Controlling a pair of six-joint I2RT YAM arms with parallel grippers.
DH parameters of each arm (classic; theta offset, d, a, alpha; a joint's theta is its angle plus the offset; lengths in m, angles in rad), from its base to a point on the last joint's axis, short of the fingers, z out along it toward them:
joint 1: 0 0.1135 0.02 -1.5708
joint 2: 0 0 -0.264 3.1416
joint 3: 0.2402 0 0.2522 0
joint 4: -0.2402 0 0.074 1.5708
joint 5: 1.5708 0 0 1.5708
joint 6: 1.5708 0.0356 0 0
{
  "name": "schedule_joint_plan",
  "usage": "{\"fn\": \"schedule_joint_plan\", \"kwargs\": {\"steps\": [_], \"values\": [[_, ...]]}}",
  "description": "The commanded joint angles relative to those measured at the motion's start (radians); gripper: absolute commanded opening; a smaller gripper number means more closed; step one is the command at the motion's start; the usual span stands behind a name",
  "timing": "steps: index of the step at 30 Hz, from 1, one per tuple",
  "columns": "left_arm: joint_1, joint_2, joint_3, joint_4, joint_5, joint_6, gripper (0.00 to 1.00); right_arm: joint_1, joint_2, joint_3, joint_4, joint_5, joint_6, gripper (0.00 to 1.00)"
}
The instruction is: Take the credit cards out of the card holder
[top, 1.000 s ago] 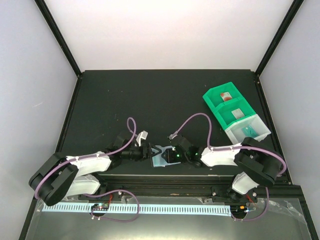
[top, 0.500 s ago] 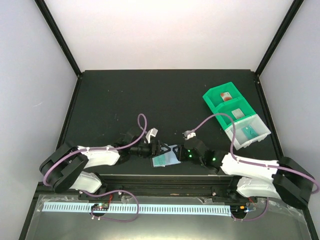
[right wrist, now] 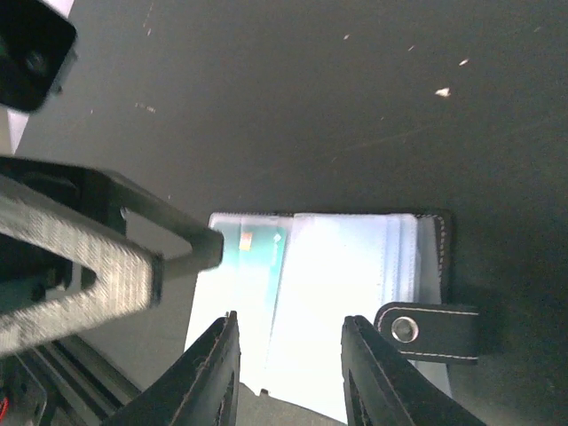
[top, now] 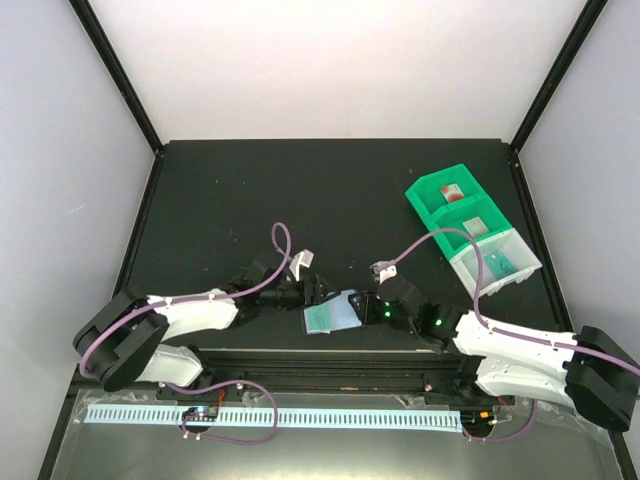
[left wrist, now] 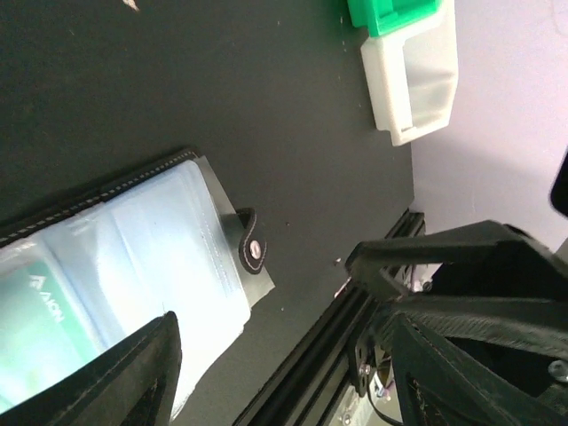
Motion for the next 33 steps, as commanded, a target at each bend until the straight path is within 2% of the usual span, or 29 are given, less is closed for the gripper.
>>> {"fn": "schedule_joint_plan", "kwargs": {"steps": [1,9,19,33], "values": [[0.03,-0.08,-0.015,-0.079,-0.062,0.04,0.67,0.001,0.053,0.032,0.052,-0.085,-0.045,0.34],[0.088,-0.197,-0.095,-0.18,-0.088,0.057,0.68,0.006,0.192,0.093,0.093,-0.185,-0.054,0.3],[0.131,-0.309,-0.193,-0.221,-0.098,0.043,0.68,0.043,0.404,0.22,0.086,-0.242,-0.066,0.26],[0.133,-0.34,-0.234,-0.189,-0.073,0.024,0.68,0.044,0.575,0.267,0.001,-0.14,-0.067,0.19]]}}
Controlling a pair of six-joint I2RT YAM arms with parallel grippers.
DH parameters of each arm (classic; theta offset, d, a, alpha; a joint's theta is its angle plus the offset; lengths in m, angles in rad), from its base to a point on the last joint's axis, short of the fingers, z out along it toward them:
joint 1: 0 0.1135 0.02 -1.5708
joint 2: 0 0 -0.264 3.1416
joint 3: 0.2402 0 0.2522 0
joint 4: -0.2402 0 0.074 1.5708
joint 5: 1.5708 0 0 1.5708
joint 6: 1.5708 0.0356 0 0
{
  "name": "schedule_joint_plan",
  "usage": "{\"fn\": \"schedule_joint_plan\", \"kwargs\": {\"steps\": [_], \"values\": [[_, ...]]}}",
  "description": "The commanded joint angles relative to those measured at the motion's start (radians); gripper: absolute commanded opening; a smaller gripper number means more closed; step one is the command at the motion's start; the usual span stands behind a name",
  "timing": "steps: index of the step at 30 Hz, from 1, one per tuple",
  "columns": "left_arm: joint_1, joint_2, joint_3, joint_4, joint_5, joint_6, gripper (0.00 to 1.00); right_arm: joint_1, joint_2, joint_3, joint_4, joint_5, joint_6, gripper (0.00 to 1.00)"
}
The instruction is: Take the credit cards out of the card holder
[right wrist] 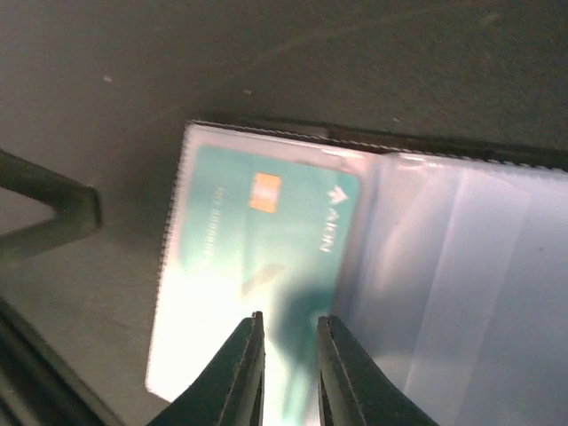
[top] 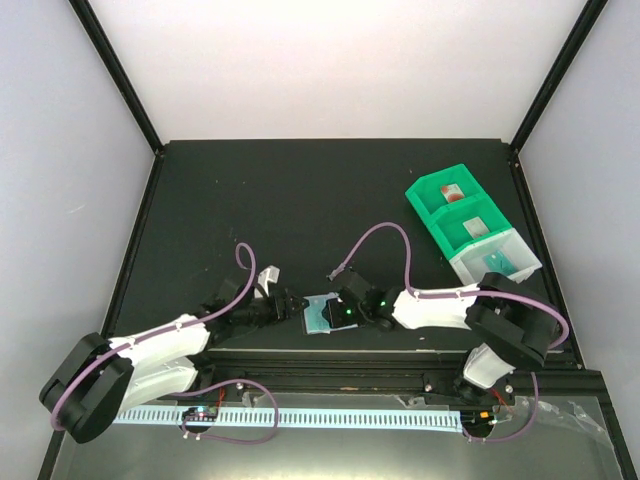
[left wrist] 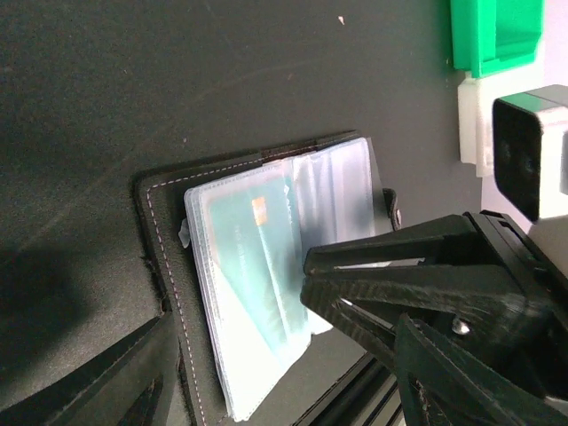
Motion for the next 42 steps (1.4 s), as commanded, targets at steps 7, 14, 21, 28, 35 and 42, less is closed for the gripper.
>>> {"fn": "schedule_joint_plan", "kwargs": {"steps": [7,14,21,28,35,42], "values": [[0.007,0.033,-0.013,0.147,0.077,-0.043,0.69,0.005,0.072,-0.008,-0.033,0.091,-0.001,0.05],[0.005,0.109,-0.013,0.255,0.107,-0.065,0.7,0.004,0.056,-0.037,-0.005,0.1,0.009,0.01],[0.0,0.178,-0.007,0.327,0.128,-0.077,0.71,0.004,0.056,-0.044,0.006,0.097,0.009,0.01],[-0.004,0.217,-0.005,0.341,0.128,-0.074,0.71,0.004,0.059,-0.044,0.012,0.092,0.008,0.01],[-0.003,0.215,-0.004,0.313,0.12,-0.066,0.71,0.005,0.057,-0.046,0.012,0.095,0.007,0.01],[-0.004,0.21,-0.006,0.288,0.118,-0.052,0.71,0.005,0.052,-0.044,0.01,0.098,0.007,0.01]]}}
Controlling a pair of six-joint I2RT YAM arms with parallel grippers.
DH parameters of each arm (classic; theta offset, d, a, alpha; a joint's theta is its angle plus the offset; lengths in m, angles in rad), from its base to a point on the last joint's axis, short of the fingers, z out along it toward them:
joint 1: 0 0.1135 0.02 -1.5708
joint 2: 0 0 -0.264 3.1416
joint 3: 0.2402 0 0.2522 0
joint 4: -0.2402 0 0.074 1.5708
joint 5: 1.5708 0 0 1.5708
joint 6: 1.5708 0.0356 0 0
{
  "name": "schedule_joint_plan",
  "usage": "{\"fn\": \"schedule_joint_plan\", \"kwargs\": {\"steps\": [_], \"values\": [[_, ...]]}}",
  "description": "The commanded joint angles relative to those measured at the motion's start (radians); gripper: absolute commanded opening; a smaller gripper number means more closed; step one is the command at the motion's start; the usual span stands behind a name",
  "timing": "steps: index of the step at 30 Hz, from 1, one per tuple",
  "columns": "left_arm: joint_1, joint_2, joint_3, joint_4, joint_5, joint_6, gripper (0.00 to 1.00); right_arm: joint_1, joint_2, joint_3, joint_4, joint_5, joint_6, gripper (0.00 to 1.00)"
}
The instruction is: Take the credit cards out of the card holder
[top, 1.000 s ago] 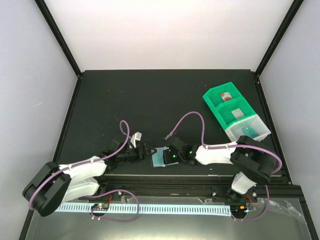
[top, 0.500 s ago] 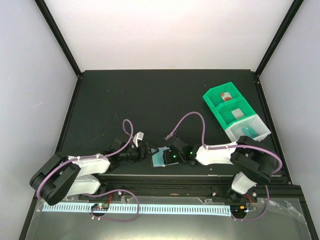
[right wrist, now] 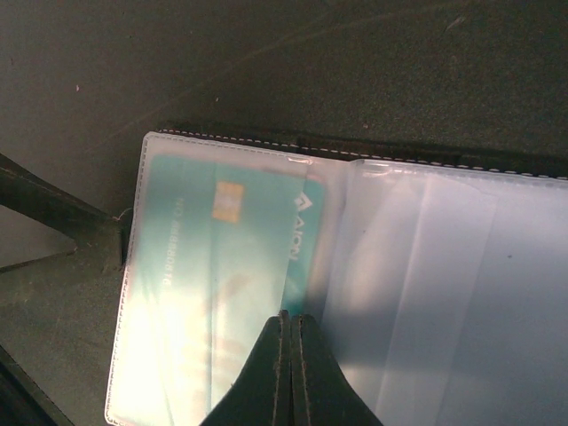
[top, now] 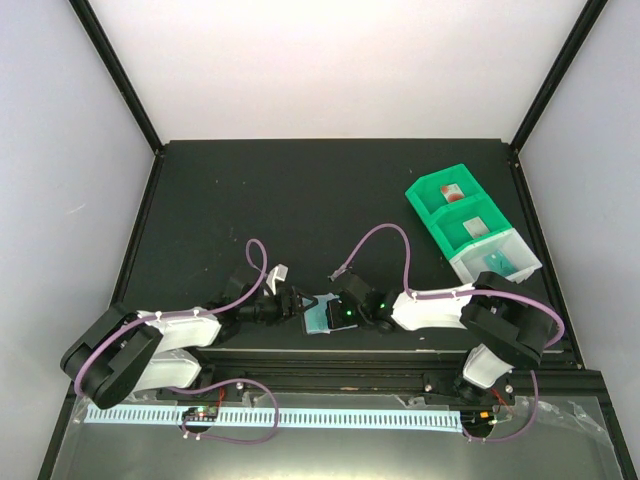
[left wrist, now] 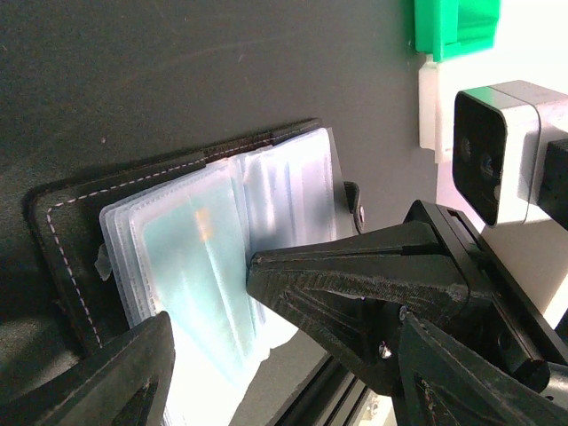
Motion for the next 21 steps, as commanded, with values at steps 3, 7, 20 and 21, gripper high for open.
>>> {"fn": "schedule_joint_plan", "kwargs": {"steps": [3,7,20,21], "values": [[-0.002,-0.002,0.008,-0.001,0.007,0.021,0.71,0.004,0.016,-0.023,-0.025,0.045,0.002,0.01],[-0.004,-0.004,0.011,-0.004,0.005,0.023,0.71,0.005,0.016,-0.023,-0.026,0.046,0.002,0.01],[-0.004,0.014,0.014,0.012,0.005,0.026,0.72,0.005,0.015,-0.023,-0.025,0.05,-0.001,0.01],[-0.004,0.017,0.015,0.015,0.006,0.026,0.72,0.005,0.015,-0.023,-0.025,0.049,-0.002,0.01]]}}
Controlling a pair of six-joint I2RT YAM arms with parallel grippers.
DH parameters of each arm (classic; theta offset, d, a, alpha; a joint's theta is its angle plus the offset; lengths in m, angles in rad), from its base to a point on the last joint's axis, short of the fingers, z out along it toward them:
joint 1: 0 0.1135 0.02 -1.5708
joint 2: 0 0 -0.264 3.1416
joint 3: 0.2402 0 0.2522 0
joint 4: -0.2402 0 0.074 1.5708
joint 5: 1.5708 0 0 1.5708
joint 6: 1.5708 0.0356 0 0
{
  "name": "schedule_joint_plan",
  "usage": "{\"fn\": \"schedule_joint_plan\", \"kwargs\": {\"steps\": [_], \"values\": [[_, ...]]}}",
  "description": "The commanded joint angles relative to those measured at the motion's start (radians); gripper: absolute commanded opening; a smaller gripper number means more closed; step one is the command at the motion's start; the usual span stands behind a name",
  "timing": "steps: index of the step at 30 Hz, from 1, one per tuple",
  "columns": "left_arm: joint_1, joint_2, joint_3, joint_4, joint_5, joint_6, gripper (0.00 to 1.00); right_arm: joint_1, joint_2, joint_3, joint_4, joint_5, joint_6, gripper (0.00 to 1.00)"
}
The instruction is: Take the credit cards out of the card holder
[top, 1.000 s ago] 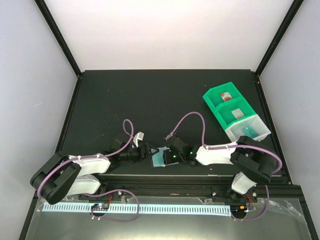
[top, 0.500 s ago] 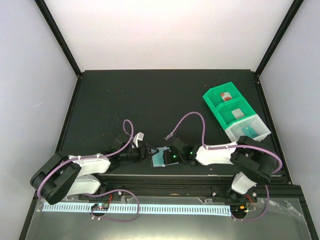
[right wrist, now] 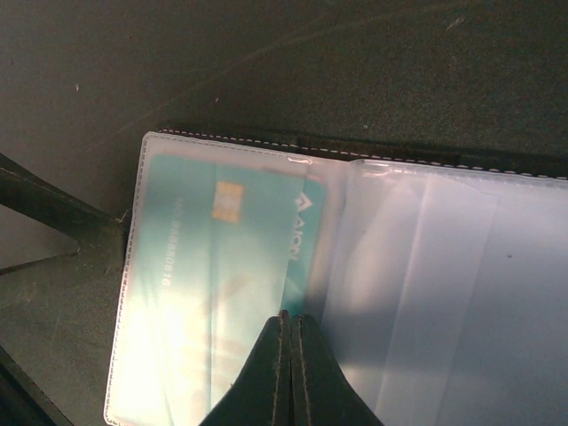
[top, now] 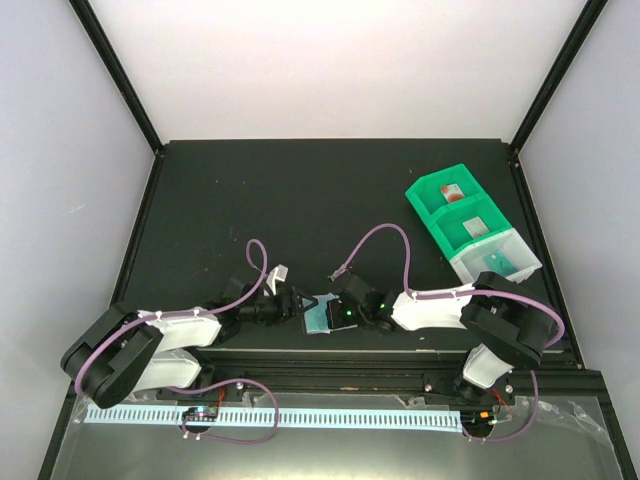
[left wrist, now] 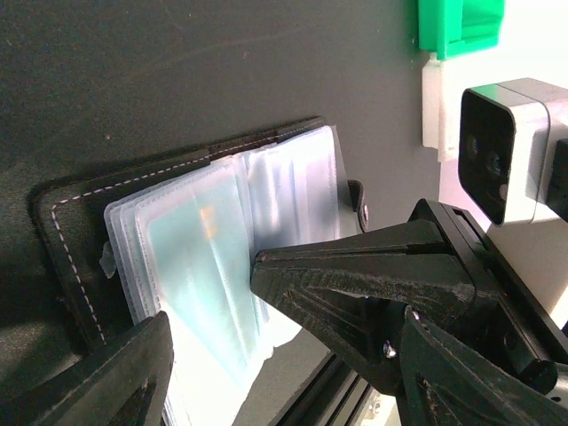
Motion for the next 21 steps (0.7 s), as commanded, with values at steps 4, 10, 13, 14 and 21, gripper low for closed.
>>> {"fn": "schedule_joint_plan", "kwargs": {"steps": [4,10,13,14,21], "values": [[-0.003,0.025,0.015,0.045,0.015,0.016,0.72,0.003,0.016,-0.026,-0.019,0.045,-0.003,0.01],[-0.004,0.028,0.018,0.063,0.025,0.009,0.72,0.004,0.014,-0.027,-0.011,0.041,-0.005,0.01],[-0.007,0.026,0.021,0.068,0.03,0.002,0.72,0.003,0.011,-0.031,-0.004,0.037,-0.003,0.01],[-0.009,0.021,0.023,0.066,0.032,0.002,0.72,0.003,0.01,-0.033,-0.001,0.038,-0.003,0.01],[-0.025,0.007,0.05,0.043,0.03,0.005,0.72,0.004,-0.018,-0.055,0.038,0.035,-0.001,0.05]]}}
